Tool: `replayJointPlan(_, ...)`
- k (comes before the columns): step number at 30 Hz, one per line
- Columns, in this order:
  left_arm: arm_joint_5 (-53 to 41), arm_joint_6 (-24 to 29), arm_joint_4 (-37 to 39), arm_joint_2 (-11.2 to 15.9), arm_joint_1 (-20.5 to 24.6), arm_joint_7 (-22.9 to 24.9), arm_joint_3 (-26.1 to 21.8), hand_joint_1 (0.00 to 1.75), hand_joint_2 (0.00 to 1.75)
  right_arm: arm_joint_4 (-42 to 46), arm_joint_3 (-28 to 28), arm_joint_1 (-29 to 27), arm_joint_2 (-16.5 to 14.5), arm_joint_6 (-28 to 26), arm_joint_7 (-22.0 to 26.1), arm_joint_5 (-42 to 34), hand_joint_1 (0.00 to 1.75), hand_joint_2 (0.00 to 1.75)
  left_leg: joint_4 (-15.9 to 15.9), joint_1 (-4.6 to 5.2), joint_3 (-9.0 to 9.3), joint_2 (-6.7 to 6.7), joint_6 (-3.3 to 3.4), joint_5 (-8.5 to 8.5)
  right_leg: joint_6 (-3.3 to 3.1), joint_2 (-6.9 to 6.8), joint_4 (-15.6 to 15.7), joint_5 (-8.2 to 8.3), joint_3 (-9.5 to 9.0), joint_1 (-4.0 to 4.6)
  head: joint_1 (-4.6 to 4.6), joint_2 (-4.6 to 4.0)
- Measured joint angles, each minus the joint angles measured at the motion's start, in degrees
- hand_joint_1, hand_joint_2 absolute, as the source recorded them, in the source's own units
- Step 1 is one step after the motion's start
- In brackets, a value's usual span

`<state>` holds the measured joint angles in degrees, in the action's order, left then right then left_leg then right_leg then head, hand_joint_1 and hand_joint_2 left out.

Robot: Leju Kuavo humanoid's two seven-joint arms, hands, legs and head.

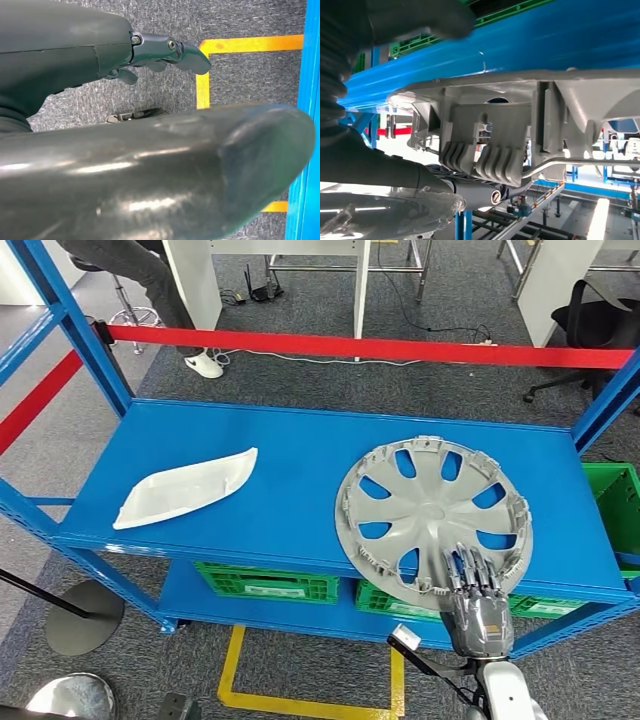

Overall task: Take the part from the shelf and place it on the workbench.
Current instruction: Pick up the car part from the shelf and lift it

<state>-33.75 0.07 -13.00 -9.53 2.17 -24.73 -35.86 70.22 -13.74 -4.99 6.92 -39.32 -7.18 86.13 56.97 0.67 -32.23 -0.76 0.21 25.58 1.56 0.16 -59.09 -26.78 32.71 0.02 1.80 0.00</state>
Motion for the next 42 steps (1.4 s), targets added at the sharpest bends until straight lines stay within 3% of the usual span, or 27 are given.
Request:
replayJointPlan(13, -0.12, -0.07, 0.0, 0.02, -0.06, -0.03, -0.7, 0.0, 0.0, 0.51, 0.38, -0.34, -1.05, -0.01, 0.32, 2.21, 1.75, 1.75, 0.0, 0.0, 0.0, 0.0, 0.0, 0.0, 0.0, 0.0, 0.0, 0.0, 0.0, 0.0, 0.01, 0.0)
replayJointPlan(21, -0.61, -0.04, 0.0, 0.04, -0.14, -0.3, -1.79, 0.0, 0.0, 4.03, -1.89, -2.34, -1.1, -0.02, -4.52, 3.85, 1.75, 1.75, 0.0, 0.0, -0.03, -0.01, 0.0, 0.0, 0.0, -0.02, 0.0, 0.0, 0.02, 0.0, 0.0, 0.0)
replayJointPlan(26, -0.75, 0.3, 0.0, 0.01, -0.23, -0.81, -2.44, 0.0, 0.0, 9.12, -5.12, -3.06, 1.86, -0.02, -10.11, 3.85, 1.75, 1.75, 0.0, 0.04, -0.09, -0.01, 0.0, 0.0, 0.01, -0.02, 0.0, 0.0, 0.06, -0.04, 0.01, 0.0)
replayJointPlan(30, -0.9, 0.5, 0.0, -0.06, -0.26, -0.96, -2.98, 0.0, 0.0, 15.31, -5.95, -3.08, 5.27, -0.02, -8.13, 3.84, 1.75, 1.75, 0.01, 0.08, -0.09, 0.0, 0.01, 0.0, 0.01, -0.02, 0.0, 0.01, 0.08, -0.07, 0.02, 0.0)
replayJointPlan(34, -1.19, 0.54, 0.0, -0.16, -0.27, -1.08, -3.31, 0.0, 1.75, 21.19, -3.79, -4.18, 5.68, -0.02, 1.34, 3.83, 1.75, 1.75, 0.01, 0.07, -0.09, -0.01, 0.02, 0.01, 0.01, -0.03, 0.0, 0.0, 0.11, -0.08, 0.01, 0.0)
replayJointPlan(38, -1.66, 0.12, 0.0, -0.22, -0.4, -1.99, -3.38, 0.0, 1.75, 26.88, 2.11, -7.48, 1.42, -0.02, 18.92, 3.92, 1.75, 1.75, -0.01, 0.05, -0.09, -0.02, 0.02, 0.02, 0.0, -0.07, 0.0, -0.02, 0.13, -0.05, 0.0, 0.0)
replayJointPlan(42, -1.73, -0.36, 0.0, -0.2, -0.41, -2.83, -3.62, 0.0, 1.75, 31.12, 7.32, -10.03, -4.44, -0.02, 29.96, 3.98, 1.75, 1.75, -0.06, 0.02, -0.1, -0.03, 0.01, 0.02, -0.06, -0.1, -0.01, -0.07, 0.13, 0.0, -0.01, 0.0)
